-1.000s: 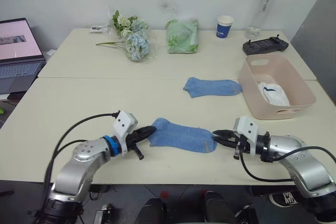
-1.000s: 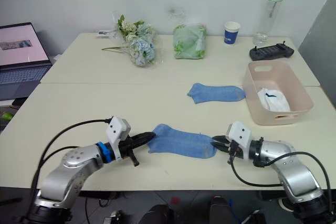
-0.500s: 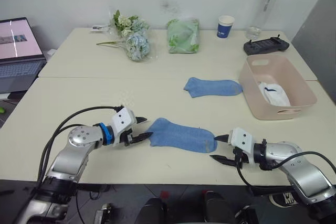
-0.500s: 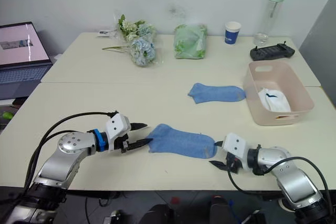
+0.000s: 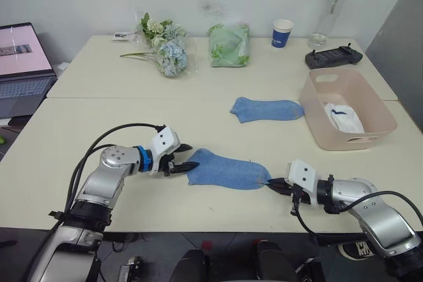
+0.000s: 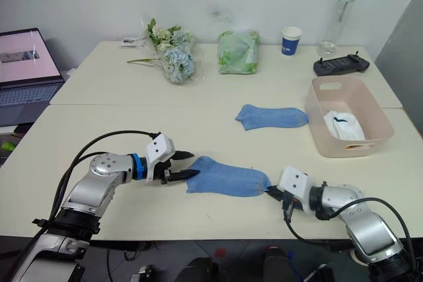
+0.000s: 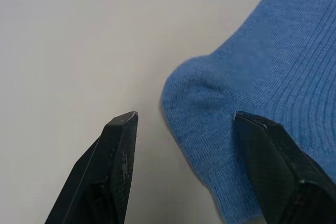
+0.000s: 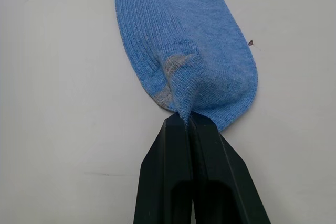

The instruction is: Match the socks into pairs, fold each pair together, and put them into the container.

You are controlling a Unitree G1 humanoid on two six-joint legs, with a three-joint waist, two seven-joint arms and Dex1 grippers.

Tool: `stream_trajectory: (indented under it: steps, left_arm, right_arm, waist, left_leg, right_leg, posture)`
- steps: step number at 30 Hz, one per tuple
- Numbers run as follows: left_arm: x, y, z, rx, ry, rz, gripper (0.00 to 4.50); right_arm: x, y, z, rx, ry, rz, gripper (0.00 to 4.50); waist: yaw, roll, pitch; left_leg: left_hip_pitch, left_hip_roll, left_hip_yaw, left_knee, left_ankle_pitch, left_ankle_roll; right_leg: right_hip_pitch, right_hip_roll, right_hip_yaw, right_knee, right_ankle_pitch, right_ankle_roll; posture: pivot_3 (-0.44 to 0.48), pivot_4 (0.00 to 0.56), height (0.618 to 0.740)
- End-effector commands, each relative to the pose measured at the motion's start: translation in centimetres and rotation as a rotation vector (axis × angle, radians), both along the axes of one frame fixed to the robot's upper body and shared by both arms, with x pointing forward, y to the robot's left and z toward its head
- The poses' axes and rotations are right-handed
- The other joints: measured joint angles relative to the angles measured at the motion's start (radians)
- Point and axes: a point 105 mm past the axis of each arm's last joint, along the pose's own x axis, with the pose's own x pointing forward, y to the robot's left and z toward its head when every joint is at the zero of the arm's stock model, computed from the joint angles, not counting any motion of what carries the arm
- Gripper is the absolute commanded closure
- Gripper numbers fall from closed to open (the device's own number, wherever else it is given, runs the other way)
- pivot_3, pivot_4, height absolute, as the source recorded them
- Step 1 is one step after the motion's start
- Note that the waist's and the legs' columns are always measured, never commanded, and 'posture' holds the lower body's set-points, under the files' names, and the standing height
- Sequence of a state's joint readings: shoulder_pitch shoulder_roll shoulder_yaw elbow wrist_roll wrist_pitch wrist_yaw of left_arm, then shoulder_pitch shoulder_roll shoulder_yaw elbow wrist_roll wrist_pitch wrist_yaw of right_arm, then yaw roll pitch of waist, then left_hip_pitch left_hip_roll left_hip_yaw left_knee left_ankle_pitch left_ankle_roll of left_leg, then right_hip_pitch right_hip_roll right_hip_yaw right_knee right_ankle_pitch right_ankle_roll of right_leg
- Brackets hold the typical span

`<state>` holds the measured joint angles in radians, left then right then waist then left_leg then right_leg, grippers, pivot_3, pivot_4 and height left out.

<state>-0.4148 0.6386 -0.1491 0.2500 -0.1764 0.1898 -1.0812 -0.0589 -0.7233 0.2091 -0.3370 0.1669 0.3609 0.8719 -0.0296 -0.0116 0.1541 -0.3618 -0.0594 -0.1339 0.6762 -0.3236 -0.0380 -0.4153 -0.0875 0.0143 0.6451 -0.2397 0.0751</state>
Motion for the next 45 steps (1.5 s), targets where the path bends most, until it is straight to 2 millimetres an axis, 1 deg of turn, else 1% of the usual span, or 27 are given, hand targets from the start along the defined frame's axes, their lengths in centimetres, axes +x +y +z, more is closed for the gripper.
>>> stream_trajectory:
  steps: [1, 6, 9, 12, 16, 19, 20, 23, 26, 28, 30, 31, 36, 38, 39, 41, 44, 45]
  left_arm:
    - [-0.1, 0.4, -0.3, 0.019, 0.029, -0.009, 2.05]
    - [-0.3, 0.3, 0.3, -0.005, 0.026, -0.023, 3.59]
    - [-0.7, 0.2, 0.1, -0.014, 0.038, -0.021, 4.48]
    - [-1.3, 0.1, 0.1, -0.045, 0.062, -0.001, 4.48]
    - [-2.1, 0.2, -0.2, -0.057, 0.101, 0.048, 4.48]
    - [-3.4, -0.1, -0.2, -0.101, 0.158, 0.079, 4.48]
    - [-4.1, -0.4, -0.2, -0.127, 0.184, 0.086, 4.48]
    - [-6.5, -1.8, -0.3, -0.204, 0.256, 0.134, 4.48]
    - [-8.0, -3.2, -0.2, -0.279, 0.305, 0.198, 4.48]
    - [-8.5, -3.9, 0.1, -0.319, 0.312, 0.243, 4.48]
    - [-9.0, -4.6, 0.3, -0.407, 0.334, 0.317, 4.48]
    - [-9.3, -4.8, 0.2, -0.419, 0.339, 0.341, 4.48]
    - [-9.6, -4.7, -0.2, -0.41, 0.327, 0.414, 4.48]
    - [-9.8, -4.9, 0.0, -0.423, 0.32, 0.416, 4.07]
    - [-10.0, -4.8, 0.2, -0.436, 0.321, 0.414, 3.91]
    - [-10.7, -4.7, 0.5, -0.432, 0.323, 0.396, 3.34]
    - [-11.9, -4.3, 1.2, -0.403, 0.326, 0.325, 2.41]
    - [-12.0, -3.9, 1.4, -0.387, 0.322, 0.305, 2.08]
  right_arm:
    - [0.4, 0.1, 0.5, 0.001, -0.026, -0.01, 4.5]
    - [0.8, 0.1, 0.6, 0.002, -0.037, -0.024, 4.5]
    - [1.1, 0.2, 0.7, 0.01, -0.047, -0.029, 4.5]
    - [1.8, 0.5, 1.0, 0.023, -0.064, -0.034, 4.5]
    - [2.9, 0.3, 1.4, 0.023, -0.09, -0.051, 4.5]
    - [4.3, 0.3, 1.9, 0.013, -0.133, -0.075, 4.5]
    - [5.0, 0.4, 2.1, 0.008, -0.147, -0.081, 4.5]
    - [7.5, 1.8, 2.7, 0.021, -0.185, -0.076, 4.5]
    - [9.2, 3.3, 2.6, 0.03, -0.201, -0.053, 4.5]
    - [9.9, 4.1, 2.5, 0.032, -0.202, -0.038, 4.5]
    - [11.0, 5.4, 2.4, 0.041, -0.206, -0.021, 4.5]
    - [11.3, 5.8, 2.4, 0.038, -0.21, -0.008, 4.5]
    - [11.9, 6.0, 2.4, 0.035, -0.22, 0.014, 4.5]
    - [11.9, 5.8, 2.4, 0.036, -0.226, 0.016, 4.5]
    - [12.0, 5.3, 2.5, 0.029, -0.229, 0.012, 4.27]
    - [12.0, 4.0, 2.9, 0.019, -0.242, -0.007, 3.8]
    - [11.7, 2.3, 3.5, -0.009, -0.271, -0.023, 2.8]
    - [11.4, 1.7, 3.8, -0.019, -0.28, -0.024, 2.43]
  waist:
    - [0.0, 0.0, 0.0]
    - [0.0, 0.0, 0.0]
    - [-0.002, 0.0, 0.0]
    - [-0.003, 0.0, 0.0]
    - [-0.002, 0.0, 0.0]
    - [-0.004, 0.0, 0.0]
    - [-0.005, 0.0, 0.0]
    - [-0.015, 0.0, 0.0]
    - [-0.009, 0.0, 0.0]
    - [-0.004, 0.0, 0.0]
    - [-0.001, 0.0, 0.0]
    - [-0.002, 0.0, 0.0]
    - [-0.001, 0.0, 0.0]
    - [-0.001, 0.0, 0.0]
    - [-0.001, 0.0, 0.0]
    - [-0.001, 0.0, 0.0]
    - [0.003, 0.0, 0.0]
    - [0.003, 0.0, 0.0]
  left_leg:
    - [0.0, 0.0, 0.0, 0.0, 0.0, 0.0]
    - [0.0, 0.0, 0.0, 0.0, 0.0, 0.0]
    - [0.0, 0.0, 0.0, 0.0, 0.0, 0.0]
    - [0.0, 0.0, 0.0, 0.0, 0.0, 0.0]
    - [0.0, 0.0, 0.0, 0.0, 0.0, 0.0]
    - [0.0, 0.0, 0.001, 0.0, 0.0, 0.0]
    - [0.0, 0.001, 0.001, 0.0, 0.0, 0.0]
    - [0.0, 0.001, 0.002, 0.0, 0.0, 0.0]
    - [-0.001, 0.001, 0.002, 0.0, 0.0, 0.0]
    - [-0.001, 0.001, 0.002, 0.0, 0.0, 0.0]
    - [-0.001, 0.001, 0.002, 0.0, 0.0, 0.0]
    - [-0.002, 0.001, 0.002, 0.0, 0.0, 0.0]
    - [-0.002, 0.001, 0.002, 0.0, 0.0, -0.001]
    - [-0.001, 0.0, 0.003, 0.0, 0.0, -0.001]
    - [-0.001, 0.0, 0.003, 0.0, 0.0, -0.001]
    - [-0.001, 0.001, 0.003, 0.0, 0.0, -0.001]
    - [-0.002, 0.001, 0.002, 0.0, 0.0, -0.001]
    - [-0.002, 0.0, 0.002, 0.0, 0.0, -0.001]
  right_leg:
    - [0.0, 0.0, 0.0, 0.0, 0.0, 0.0]
    - [0.0, 0.0, 0.0, 0.0, 0.0, 0.0]
    - [0.0, 0.0, 0.0, 0.0, 0.0, 0.0]
    - [0.0, 0.0, 0.001, 0.0, 0.0, 0.0]
    - [0.0, 0.0, 0.001, 0.0, 0.0, 0.0]
    - [-0.001, 0.0, 0.001, 0.001, 0.0, 0.0]
    - [-0.001, 0.0, 0.001, 0.001, 0.0, 0.0]
    - [-0.003, 0.0, 0.003, 0.002, 0.0, 0.0]
    - [-0.004, 0.0, 0.003, 0.002, 0.0, 0.0]
    - [-0.004, 0.0, 0.003, 0.002, 0.0, 0.0]
    - [-0.004, -0.001, 0.003, 0.001, 0.0, 0.0]
    - [-0.004, -0.001, 0.004, 0.001, 0.0, 0.0]
    - [-0.004, -0.001, 0.003, 0.001, 0.0, -0.001]
    - [-0.004, -0.001, 0.004, 0.001, 0.0, -0.001]
    - [-0.004, -0.001, 0.004, 0.001, 0.0, -0.001]
    - [-0.004, -0.001, 0.004, 0.001, 0.0, -0.001]
    - [-0.004, -0.001, 0.004, 0.0, 0.0, -0.001]
    - [-0.004, -0.001, 0.003, 0.0, 0.0, -0.001]
  posture:
    - [0.0, 0.15, 0.74]
    - [0.0, 0.15, 0.74]
    - [0.0, 0.15, 0.74]
    - [0.0, 0.15, 0.74]
    - [0.0, 0.15, 0.74]
    - [0.0, 0.15, 0.74]
    - [0.0, 0.15, 0.74]
    - [0.0, 0.15, 0.74]
    - [0.0, 0.15, 0.74]
    - [0.0, 0.15, 0.74]
    - [0.0, 0.15, 0.74]
    - [0.0, 0.15, 0.74]
    - [0.0, 0.15, 0.74]
    - [0.0, 0.15, 0.74]
    - [0.0, 0.15, 0.74]
    - [0.0, 0.15, 0.74]
    - [0.0, 0.15, 0.74]
    - [0.0, 0.15, 0.74]
